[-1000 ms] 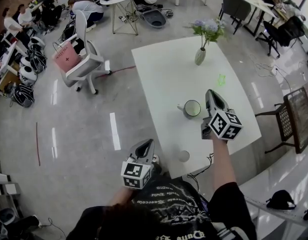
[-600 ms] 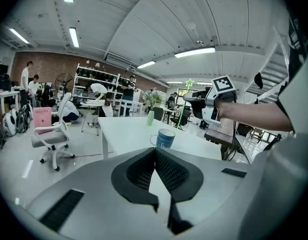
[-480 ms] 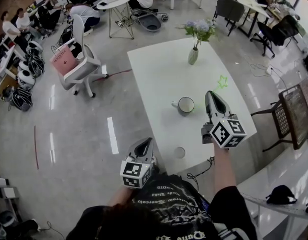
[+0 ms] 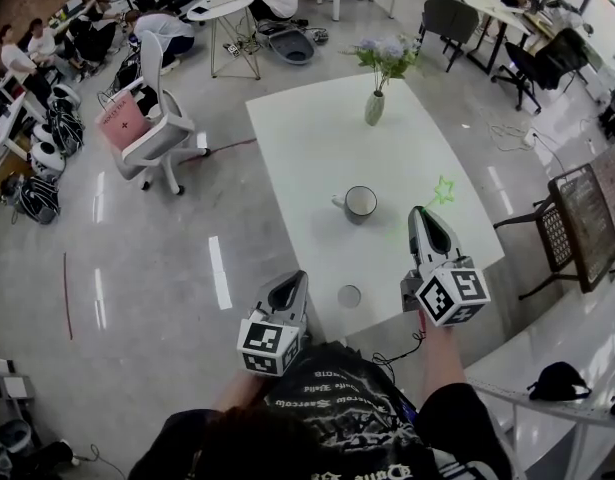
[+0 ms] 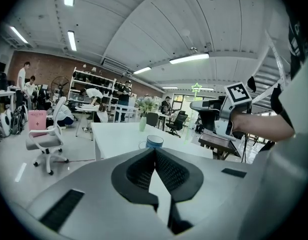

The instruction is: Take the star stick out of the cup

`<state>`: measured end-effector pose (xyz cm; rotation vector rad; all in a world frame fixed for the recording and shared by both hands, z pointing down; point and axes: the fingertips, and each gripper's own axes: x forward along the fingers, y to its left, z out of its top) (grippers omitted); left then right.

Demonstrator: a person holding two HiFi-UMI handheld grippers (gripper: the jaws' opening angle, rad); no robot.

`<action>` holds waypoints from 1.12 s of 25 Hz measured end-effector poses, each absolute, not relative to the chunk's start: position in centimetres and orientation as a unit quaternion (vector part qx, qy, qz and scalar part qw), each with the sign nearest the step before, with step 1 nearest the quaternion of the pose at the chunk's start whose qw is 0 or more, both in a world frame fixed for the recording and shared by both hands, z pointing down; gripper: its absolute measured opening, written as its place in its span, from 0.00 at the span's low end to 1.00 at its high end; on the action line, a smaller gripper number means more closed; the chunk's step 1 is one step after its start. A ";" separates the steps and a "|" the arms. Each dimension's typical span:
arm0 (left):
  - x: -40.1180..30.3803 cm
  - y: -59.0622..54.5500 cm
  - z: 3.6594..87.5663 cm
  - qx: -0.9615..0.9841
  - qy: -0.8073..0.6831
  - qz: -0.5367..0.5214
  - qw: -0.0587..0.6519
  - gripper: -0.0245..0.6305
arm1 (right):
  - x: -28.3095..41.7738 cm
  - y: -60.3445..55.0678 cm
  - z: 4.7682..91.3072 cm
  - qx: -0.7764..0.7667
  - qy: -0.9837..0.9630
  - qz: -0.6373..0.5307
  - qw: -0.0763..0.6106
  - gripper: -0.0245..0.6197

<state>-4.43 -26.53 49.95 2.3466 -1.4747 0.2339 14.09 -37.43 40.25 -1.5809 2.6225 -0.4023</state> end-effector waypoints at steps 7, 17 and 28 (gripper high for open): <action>-2.7 -25.1 49.2 0.836 -0.515 0.078 0.173 0.07 | 15.2 -32.4 42.6 -0.516 0.844 -0.145 0.008 0.06; 0.8 -22.6 49.9 0.848 -0.496 0.083 0.167 0.07 | 18.1 -26.1 46.3 -0.524 0.834 -0.171 0.000 0.06; 3.5 -21.4 50.6 0.860 -0.466 0.099 0.182 0.07 | 18.5 -22.0 49.9 -0.531 0.816 -0.228 -0.018 0.06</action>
